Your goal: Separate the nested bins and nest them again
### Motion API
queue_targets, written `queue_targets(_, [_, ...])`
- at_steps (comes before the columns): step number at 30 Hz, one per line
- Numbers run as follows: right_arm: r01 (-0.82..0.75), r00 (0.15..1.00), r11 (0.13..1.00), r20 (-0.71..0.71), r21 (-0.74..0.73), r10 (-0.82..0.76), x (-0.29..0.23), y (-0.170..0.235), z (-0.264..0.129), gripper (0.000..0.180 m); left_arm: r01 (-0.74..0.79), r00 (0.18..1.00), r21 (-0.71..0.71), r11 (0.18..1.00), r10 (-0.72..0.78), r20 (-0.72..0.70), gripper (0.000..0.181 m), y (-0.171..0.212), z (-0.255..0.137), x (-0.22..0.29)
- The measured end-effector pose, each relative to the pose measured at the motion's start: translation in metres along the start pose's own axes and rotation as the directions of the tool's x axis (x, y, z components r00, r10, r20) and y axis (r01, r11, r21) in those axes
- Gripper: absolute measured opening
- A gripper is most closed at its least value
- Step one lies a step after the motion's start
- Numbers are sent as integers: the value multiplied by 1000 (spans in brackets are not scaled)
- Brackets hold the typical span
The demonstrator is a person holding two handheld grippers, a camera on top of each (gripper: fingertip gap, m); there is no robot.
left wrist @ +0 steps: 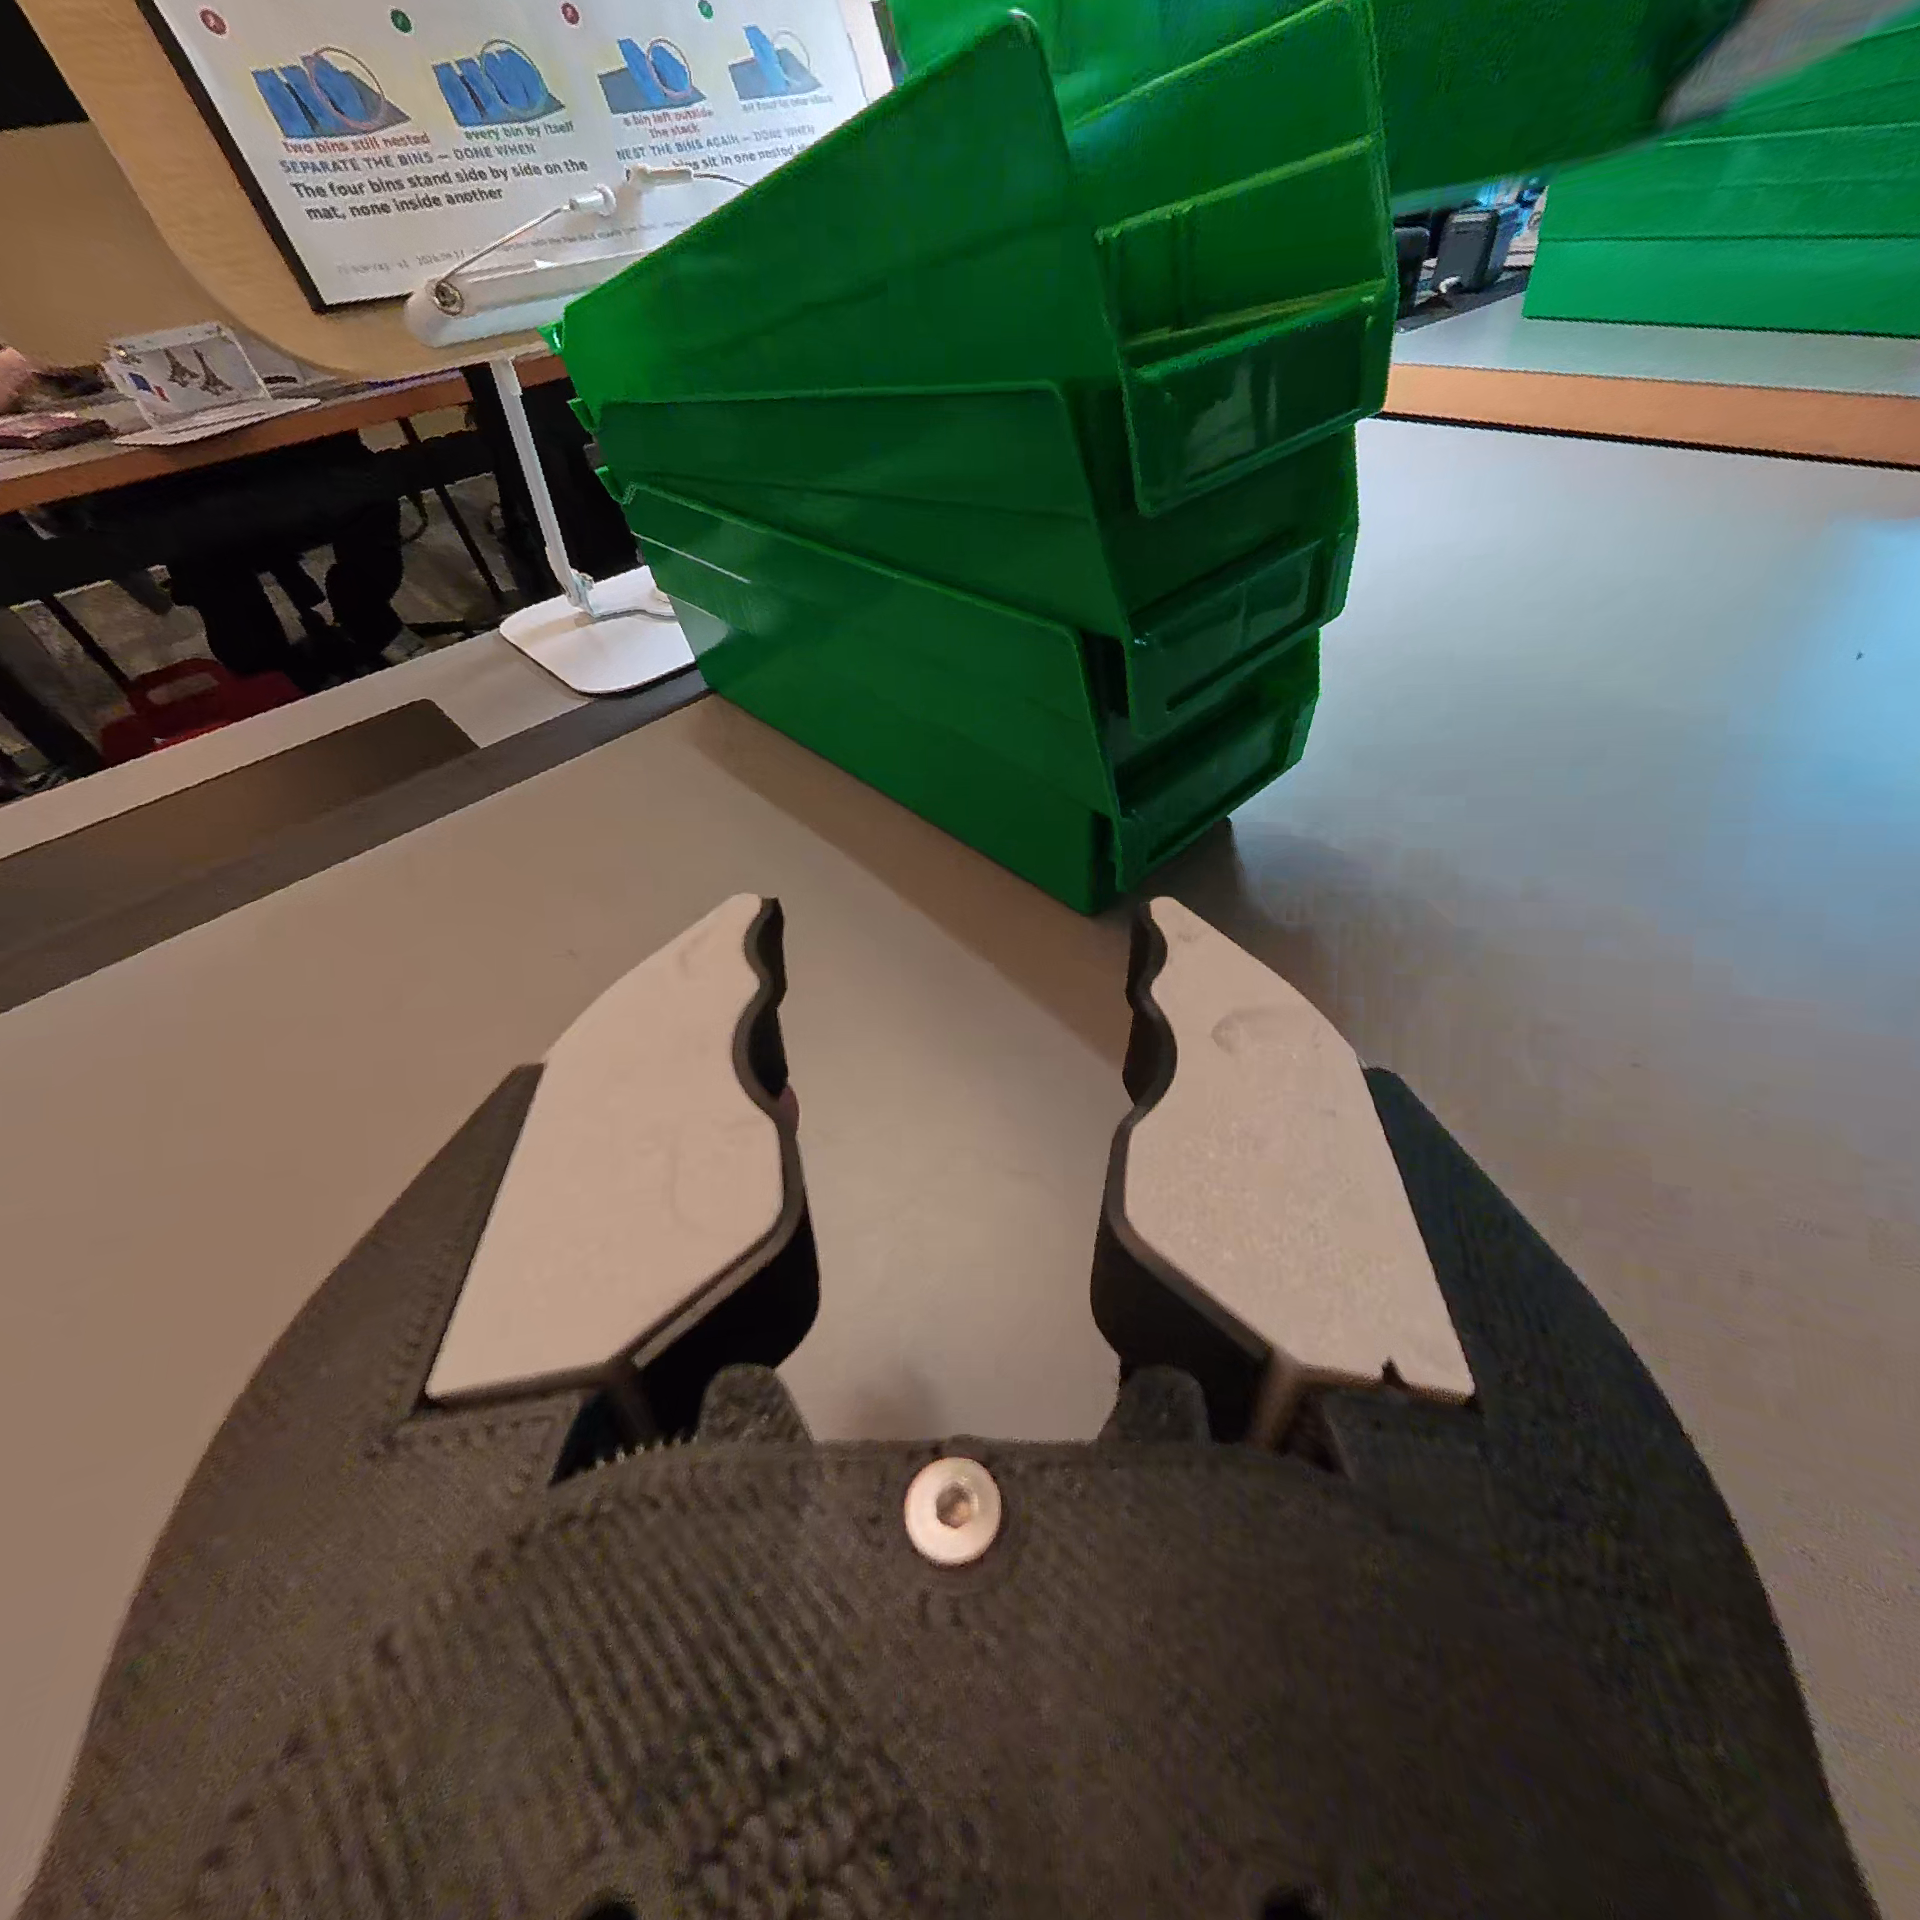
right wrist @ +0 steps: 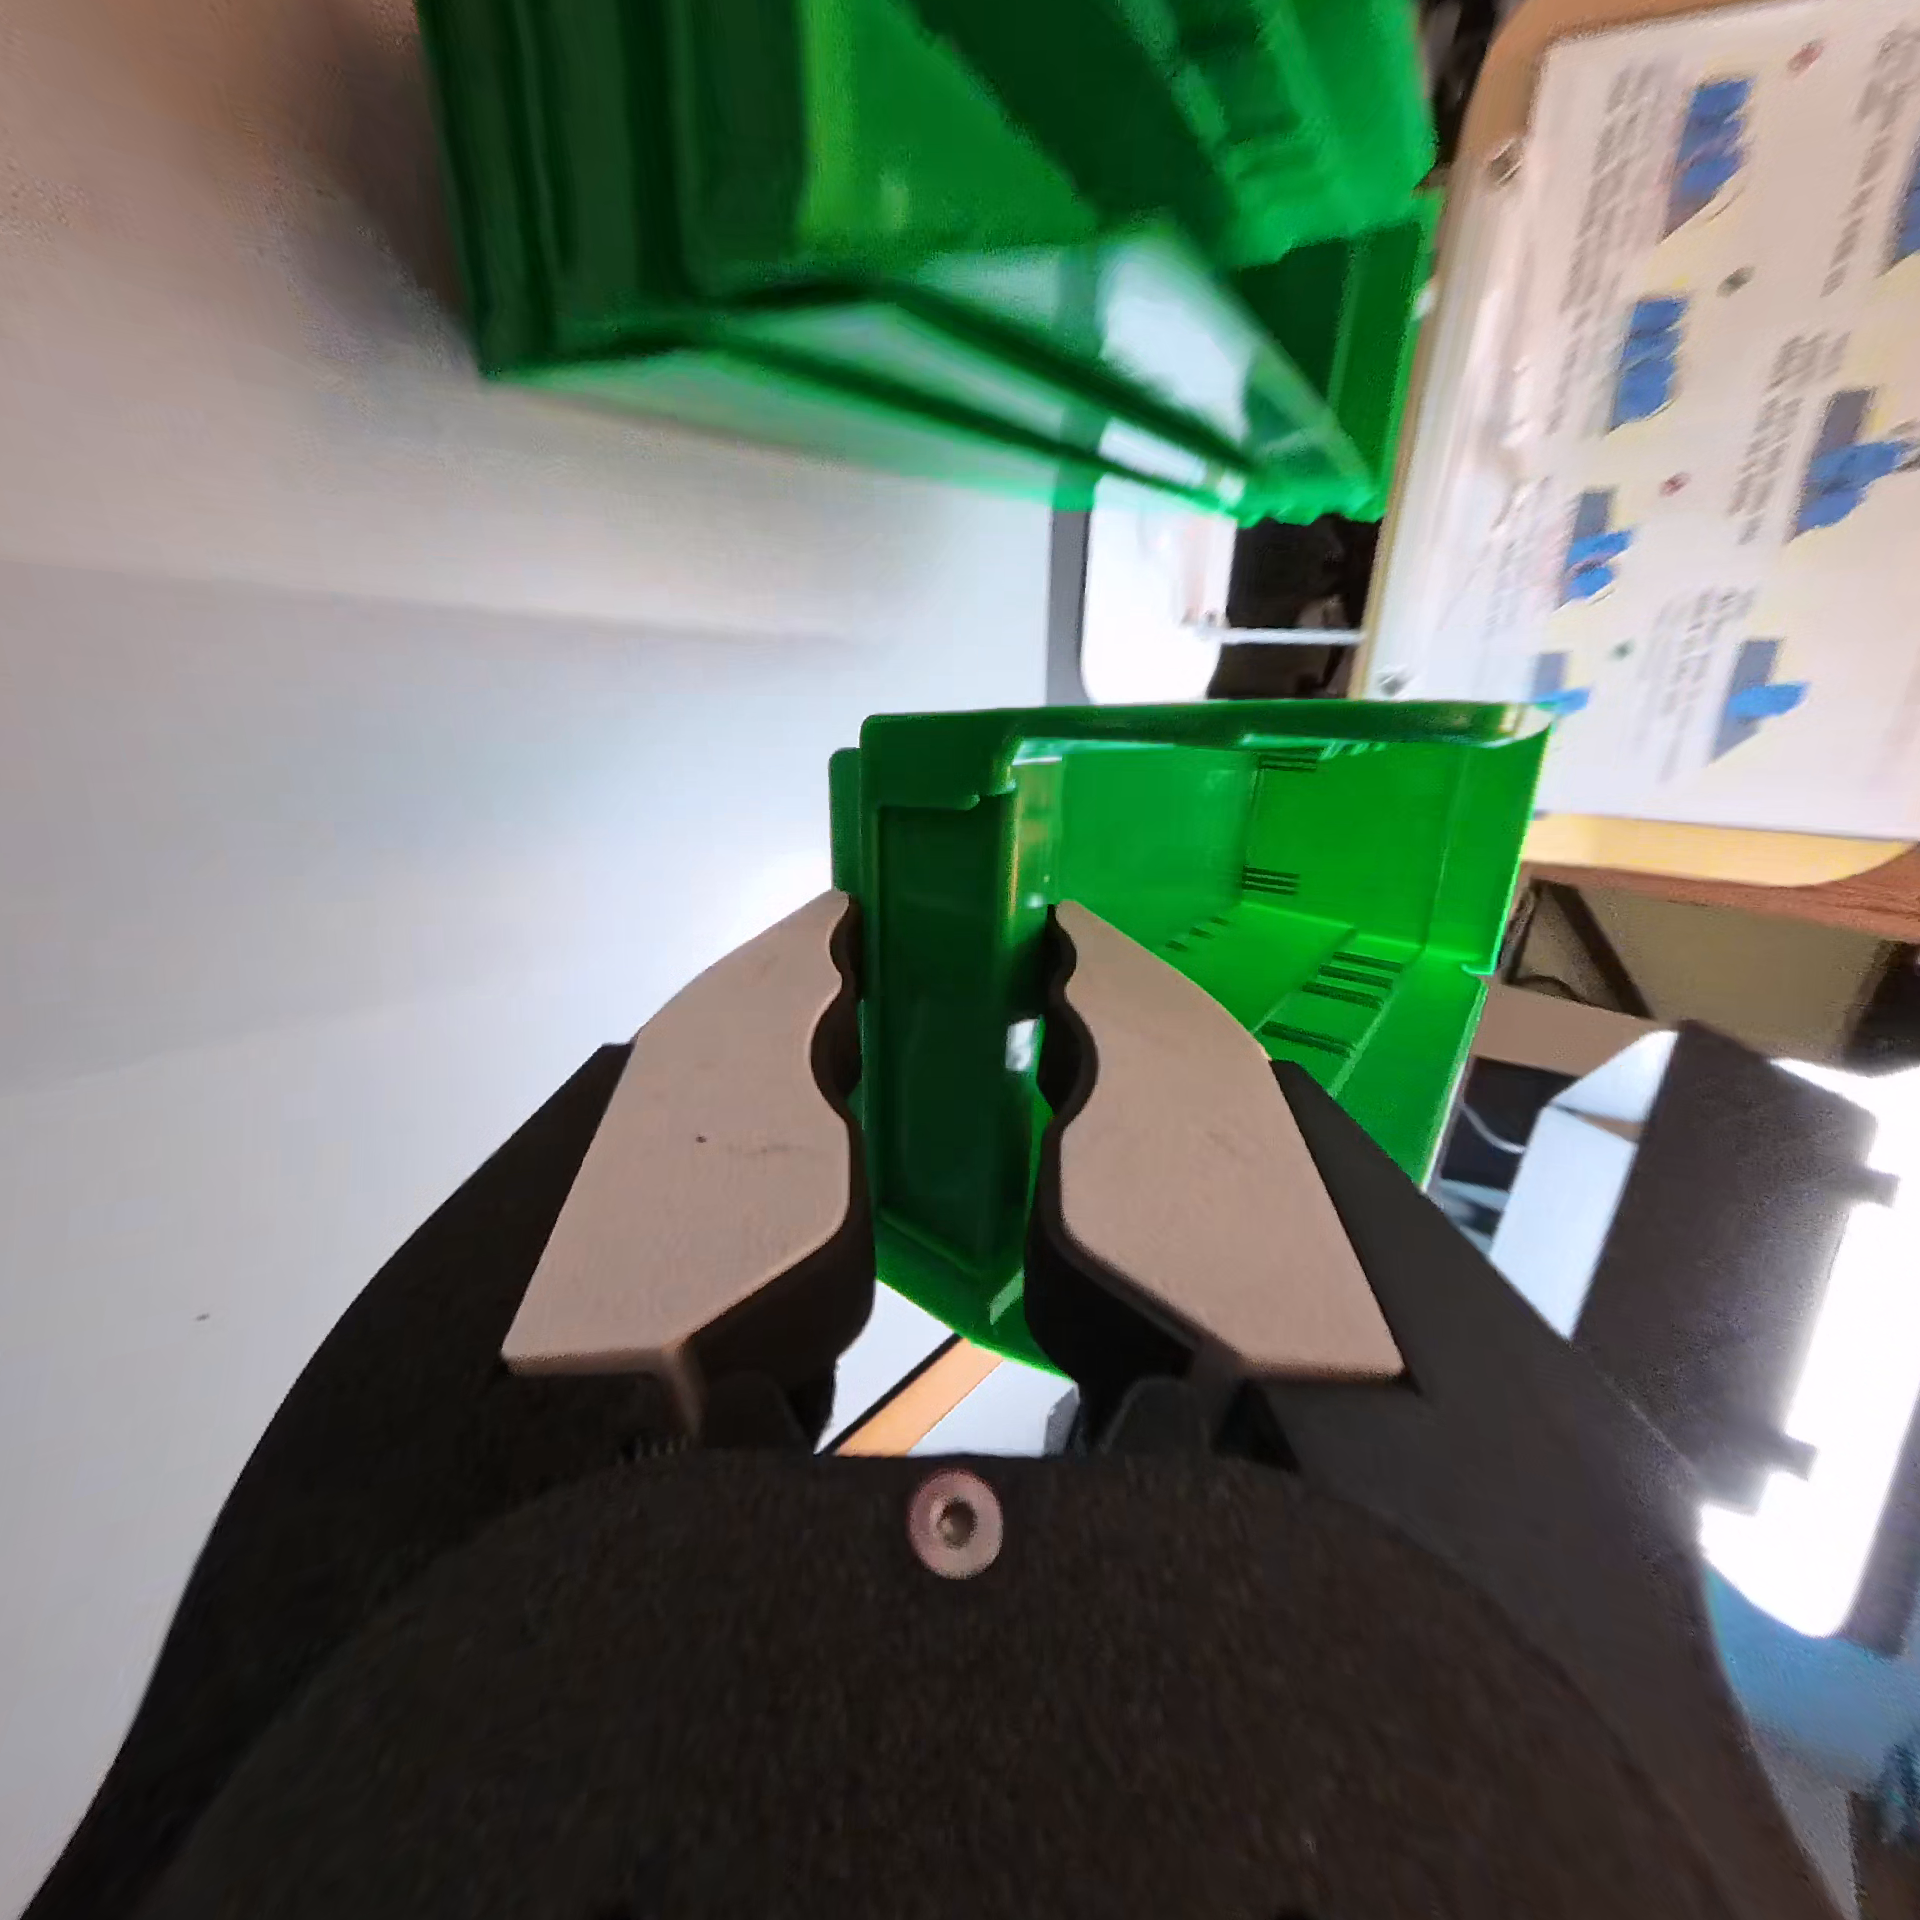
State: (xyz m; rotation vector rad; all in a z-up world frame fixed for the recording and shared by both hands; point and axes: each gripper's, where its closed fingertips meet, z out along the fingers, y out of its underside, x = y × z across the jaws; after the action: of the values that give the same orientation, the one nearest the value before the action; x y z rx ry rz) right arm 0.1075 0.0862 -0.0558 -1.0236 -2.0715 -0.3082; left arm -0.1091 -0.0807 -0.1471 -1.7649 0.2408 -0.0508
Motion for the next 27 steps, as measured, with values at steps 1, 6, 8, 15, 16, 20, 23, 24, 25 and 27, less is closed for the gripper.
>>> queue_targets(1, [5, 1000, 1000, 3, -23, -5, -14, 11, 8, 31, -4, 1000, -1, 1000, 4, -3, 64, 0, 0, 1])
queue_targets(6, [-51, 998, 998, 22, -47, 52, -66, 50, 49, 31, -22, 1000, -12, 1000, 22, -2, 64, 2, 1, 4])
queue_targets(8, [-56, 998, 997, 10, -53, 57, -78, 62, 63, 31, -29, 1000, -16, 999, 29, 2, 63, 3, 2, 3])
queue_targets(15, [-45, 998, 998, -35, -49, 43, -97, 84, 97, 31, -37, 999, -30, 999, 37, 2, 63, 6, 3, 5])
queue_targets(16, [-36, 999, 998, -36, -47, 34, -99, 86, 100, 31, -39, 999, -31, 999, 39, 1, 63, 6, 4, 5])
queue_targets(20, [-67, 998, 997, 2, -23, 67, -108, 91, 108, 30, -41, 999, -30, 999, 41, 4, 63, 6, 3, 5])
queue_targets(23, [-59, 998, 998, -5, -29, 59, -108, 93, 108, 30, -38, 999, -30, 999, 38, 5, 63, 6, 3, 4])
queue_targets(24, [-58, 998, 998, -8, -28, 58, -108, 93, 108, 30, -38, 999, -32, 999, 38, 5, 63, 6, 3, 4])
queue_targets(25, [-58, 998, 998, -14, -29, 58, -107, 93, 108, 30, -40, 999, -34, 999, 40, 5, 63, 7, 4, 4])
queue_targets(27, [-102, 995, 994, -13, -27, 102, -108, 91, 106, 44, -53, 999, -36, 998, 53, 8, 63, 7, 4, 5])
